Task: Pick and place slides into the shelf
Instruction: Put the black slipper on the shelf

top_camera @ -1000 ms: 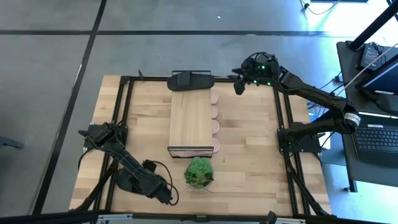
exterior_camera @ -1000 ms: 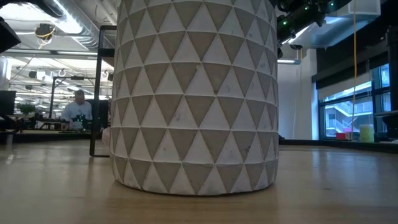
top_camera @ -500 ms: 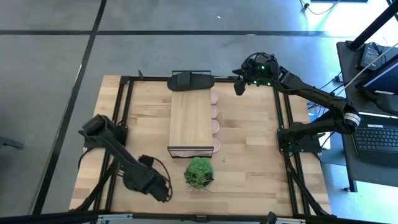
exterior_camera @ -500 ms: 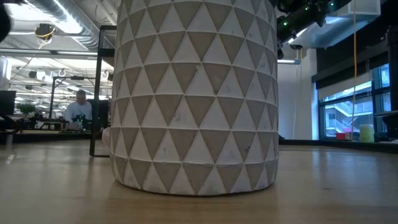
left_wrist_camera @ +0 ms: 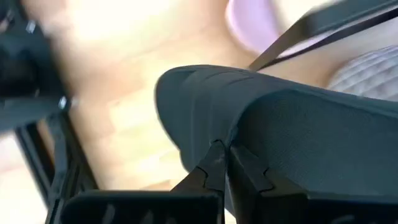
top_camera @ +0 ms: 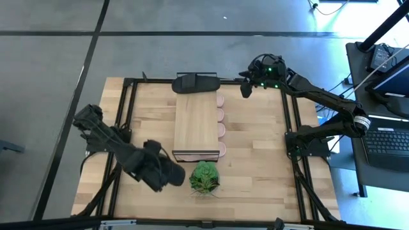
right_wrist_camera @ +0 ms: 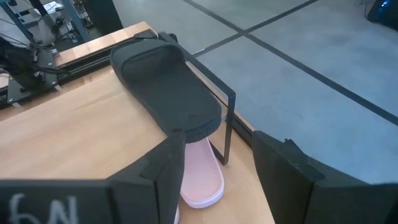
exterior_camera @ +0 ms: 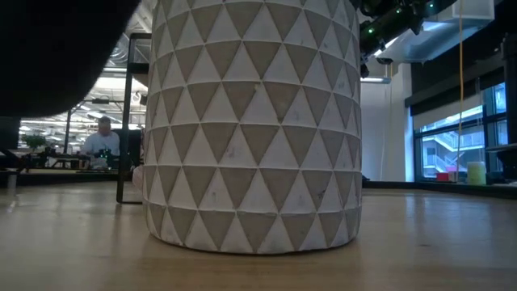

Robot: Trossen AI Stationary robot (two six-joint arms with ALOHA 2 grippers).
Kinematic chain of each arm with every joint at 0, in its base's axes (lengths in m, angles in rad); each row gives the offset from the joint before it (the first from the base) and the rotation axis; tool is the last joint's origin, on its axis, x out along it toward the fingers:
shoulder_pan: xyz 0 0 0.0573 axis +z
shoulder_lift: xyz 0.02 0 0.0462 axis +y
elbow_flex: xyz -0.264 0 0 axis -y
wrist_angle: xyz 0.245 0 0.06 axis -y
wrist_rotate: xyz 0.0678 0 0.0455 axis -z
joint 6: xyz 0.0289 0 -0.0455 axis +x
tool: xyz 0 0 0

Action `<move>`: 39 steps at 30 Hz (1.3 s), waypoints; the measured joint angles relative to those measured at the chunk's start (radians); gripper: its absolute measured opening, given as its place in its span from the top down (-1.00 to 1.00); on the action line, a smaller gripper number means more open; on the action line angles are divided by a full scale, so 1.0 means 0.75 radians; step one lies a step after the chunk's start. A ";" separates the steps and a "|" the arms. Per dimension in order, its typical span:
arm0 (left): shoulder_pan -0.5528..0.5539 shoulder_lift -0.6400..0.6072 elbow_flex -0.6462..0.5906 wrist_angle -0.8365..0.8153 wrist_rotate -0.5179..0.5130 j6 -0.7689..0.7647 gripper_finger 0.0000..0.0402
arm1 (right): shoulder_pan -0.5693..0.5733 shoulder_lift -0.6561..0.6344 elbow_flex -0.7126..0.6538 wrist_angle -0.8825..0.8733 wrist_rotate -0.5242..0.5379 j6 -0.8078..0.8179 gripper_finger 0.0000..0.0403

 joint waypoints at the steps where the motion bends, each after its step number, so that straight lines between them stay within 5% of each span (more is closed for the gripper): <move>1: 0.013 -0.018 0.012 0.000 -0.015 0.032 1.00 | 0.000 0.000 0.000 -0.002 0.000 -0.001 0.07; 14: 0.115 -0.226 0.267 0.001 0.064 0.211 1.00 | 0.000 0.000 -0.001 -0.051 0.001 -0.006 0.07; 18: 0.191 -0.278 0.292 -0.001 -0.095 0.331 1.00 | 0.000 0.000 -0.001 -0.051 0.002 0.021 0.07; 26: 0.535 -0.297 0.292 0.000 -0.319 0.908 1.00 | 0.000 0.000 -0.001 -0.054 -0.019 0.351 0.07; 33: 0.818 -0.257 0.292 0.011 -0.651 1.264 1.00 | 0.029 0.000 -0.001 -0.001 -0.241 0.560 0.07; 39: 0.990 -0.180 0.292 0.284 -0.783 1.654 1.00 | 0.154 0.000 -0.001 0.208 -0.301 0.628 0.07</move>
